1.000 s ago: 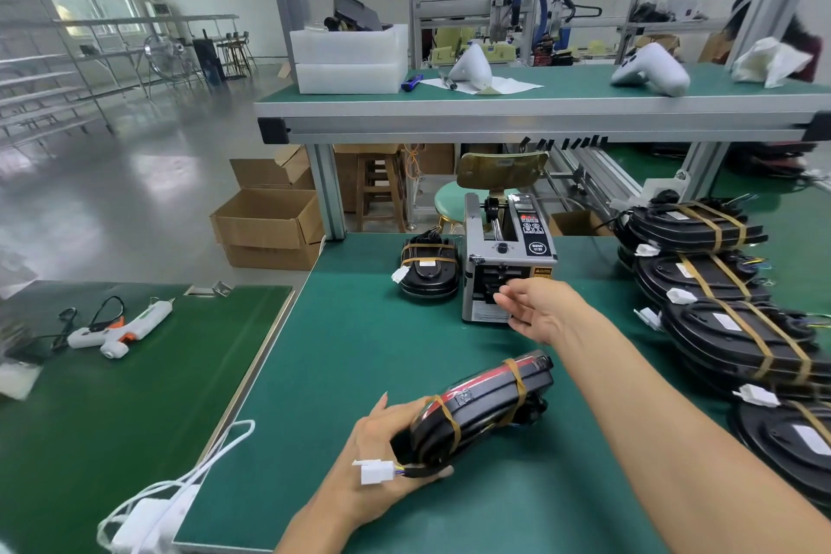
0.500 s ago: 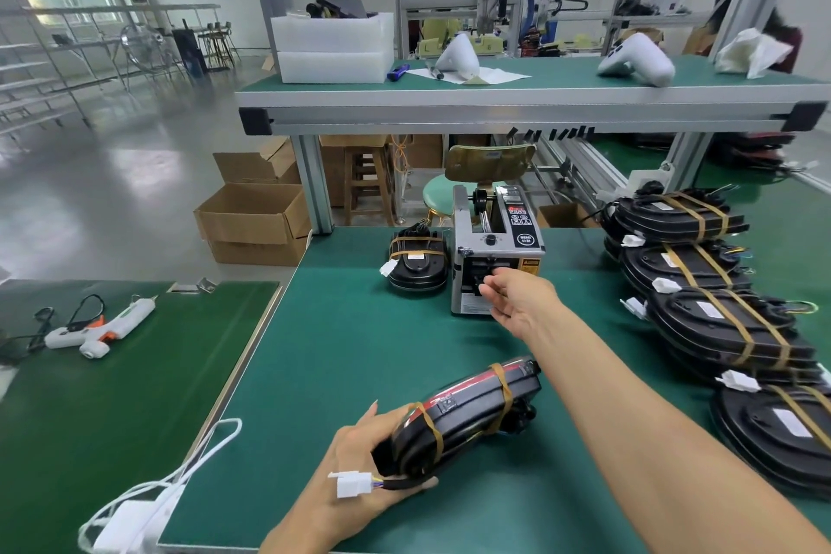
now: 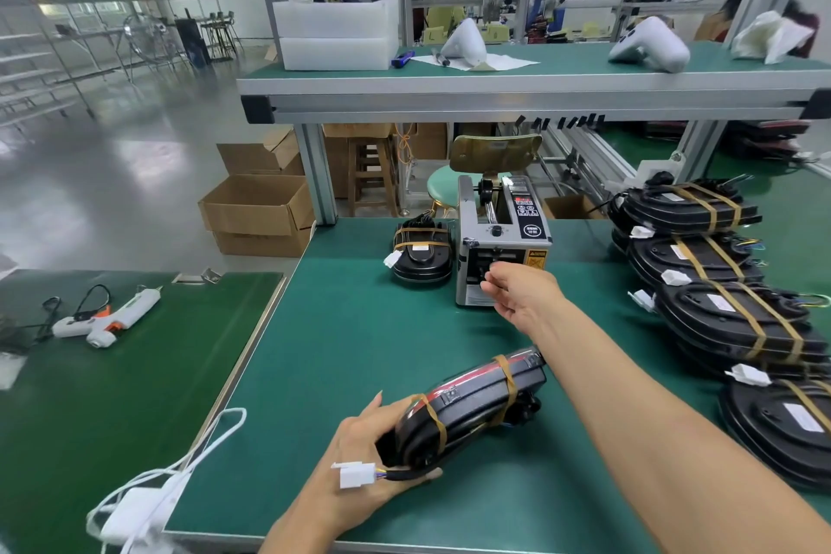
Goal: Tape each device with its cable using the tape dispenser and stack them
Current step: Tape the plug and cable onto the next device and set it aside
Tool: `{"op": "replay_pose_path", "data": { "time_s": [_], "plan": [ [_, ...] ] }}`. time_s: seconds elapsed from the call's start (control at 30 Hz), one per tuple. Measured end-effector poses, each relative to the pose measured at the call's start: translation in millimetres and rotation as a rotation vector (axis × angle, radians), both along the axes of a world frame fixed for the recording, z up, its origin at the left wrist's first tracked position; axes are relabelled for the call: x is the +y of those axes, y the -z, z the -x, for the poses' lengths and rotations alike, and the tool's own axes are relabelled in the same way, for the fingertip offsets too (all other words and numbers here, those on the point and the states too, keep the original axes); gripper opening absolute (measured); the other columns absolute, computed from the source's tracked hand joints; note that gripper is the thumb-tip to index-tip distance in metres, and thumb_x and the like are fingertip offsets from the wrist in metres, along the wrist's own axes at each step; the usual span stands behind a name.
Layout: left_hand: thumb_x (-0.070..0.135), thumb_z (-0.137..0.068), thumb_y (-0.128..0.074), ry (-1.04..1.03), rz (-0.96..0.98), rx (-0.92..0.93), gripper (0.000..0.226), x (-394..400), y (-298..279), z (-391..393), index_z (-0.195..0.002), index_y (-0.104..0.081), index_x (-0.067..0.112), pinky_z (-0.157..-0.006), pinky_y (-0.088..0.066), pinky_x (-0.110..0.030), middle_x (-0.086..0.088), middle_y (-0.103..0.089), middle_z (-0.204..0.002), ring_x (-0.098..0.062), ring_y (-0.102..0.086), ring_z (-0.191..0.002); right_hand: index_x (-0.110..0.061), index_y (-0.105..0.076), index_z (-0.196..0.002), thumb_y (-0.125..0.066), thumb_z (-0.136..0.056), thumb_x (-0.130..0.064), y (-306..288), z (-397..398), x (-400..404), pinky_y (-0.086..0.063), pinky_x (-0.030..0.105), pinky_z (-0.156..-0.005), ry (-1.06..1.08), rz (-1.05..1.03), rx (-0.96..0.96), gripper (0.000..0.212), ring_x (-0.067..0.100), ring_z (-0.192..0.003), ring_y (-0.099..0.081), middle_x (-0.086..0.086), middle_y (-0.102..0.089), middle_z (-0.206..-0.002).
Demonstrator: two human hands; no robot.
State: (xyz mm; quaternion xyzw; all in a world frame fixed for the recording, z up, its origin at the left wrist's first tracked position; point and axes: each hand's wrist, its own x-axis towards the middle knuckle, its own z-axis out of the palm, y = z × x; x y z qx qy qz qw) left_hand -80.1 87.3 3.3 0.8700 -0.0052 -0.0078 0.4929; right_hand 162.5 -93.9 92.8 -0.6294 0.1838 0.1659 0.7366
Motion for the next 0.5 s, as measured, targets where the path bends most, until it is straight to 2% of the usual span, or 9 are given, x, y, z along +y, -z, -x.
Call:
{"op": "replay_pose_path", "data": {
  "time_s": [0.1, 0.2, 0.3, 0.4, 0.43, 0.5],
  "plan": [
    [0.059, -0.075, -0.092, -0.017, -0.025, -0.053, 0.082, 0.6, 1.0, -4.8, -0.149, -0.056, 0.053, -0.134, -0.021, -0.047, 0.01, -0.054, -0.16, -0.021, -0.051, -0.149, -0.012, -0.07, -0.104, -0.068, -0.09, -0.008, -0.6, 0.7, -0.3, -0.046, 0.026, -0.065, -0.064, 0.087, -0.016, 0.014, 0.008, -0.058, -0.073, 0.002, -0.078, -0.091],
    [0.044, -0.08, -0.093, 0.035, -0.011, -0.168, 0.073, -1.5, -5.4, -3.6, -0.145, -0.06, 0.045, -0.132, -0.015, -0.044, 0.021, -0.072, -0.137, -0.007, -0.069, -0.128, -0.011, -0.071, -0.103, -0.068, -0.09, -0.01, 2.2, 5.0, -4.6, -0.047, 0.031, -0.073, -0.142, 0.18, -0.02, 0.013, 0.009, -0.062, -0.073, 0.001, -0.078, -0.087],
    [0.04, -0.081, -0.093, 0.028, -0.004, -0.189, 0.074, -5.1, -13.7, -2.8, -0.145, -0.058, 0.052, -0.131, -0.014, -0.044, 0.025, -0.074, -0.128, -0.002, -0.072, -0.117, -0.01, -0.073, -0.1, -0.067, -0.09, -0.006, 11.1, 7.5, -12.6, -0.046, 0.028, -0.07, -0.115, 0.21, -0.08, 0.012, 0.009, -0.06, -0.073, 0.003, -0.076, -0.086],
    [0.042, -0.079, -0.092, 0.021, -0.01, -0.199, 0.074, -4.8, -13.6, -3.0, -0.14, -0.054, 0.061, -0.132, -0.021, -0.049, 0.025, -0.076, -0.123, 0.001, -0.073, -0.107, -0.01, -0.076, -0.094, -0.067, -0.094, -0.004, 21.3, 6.9, -19.6, -0.048, 0.016, -0.055, -0.051, 0.173, -0.22, 0.011, 0.009, -0.06, -0.07, 0.007, -0.076, -0.092],
    [0.042, -0.078, -0.092, 0.013, 0.003, -0.2, 0.072, -4.4, -12.8, -3.3, -0.138, -0.057, 0.06, -0.131, -0.027, -0.053, 0.024, -0.077, -0.122, 0.001, -0.073, -0.105, -0.008, -0.077, -0.097, -0.066, -0.096, -0.005, 24.2, 6.4, -20.9, -0.051, 0.014, -0.056, -0.02, 0.17, -0.275, 0.011, 0.01, -0.061, -0.07, 0.007, -0.076, -0.093],
    [0.042, -0.075, -0.092, -0.021, 0.055, -0.177, 0.067, -3.4, -10.7, -3.1, -0.133, -0.062, 0.058, -0.126, -0.037, -0.056, 0.02, -0.079, -0.117, -0.003, -0.075, -0.104, -0.007, -0.077, -0.109, -0.065, -0.097, -0.007, 29.7, 5.8, -21.9, -0.06, 0.02, -0.069, 0.037, 0.193, -0.37, 0.016, 0.01, -0.062, -0.07, 0.005, -0.076, -0.092]
  ]
}}
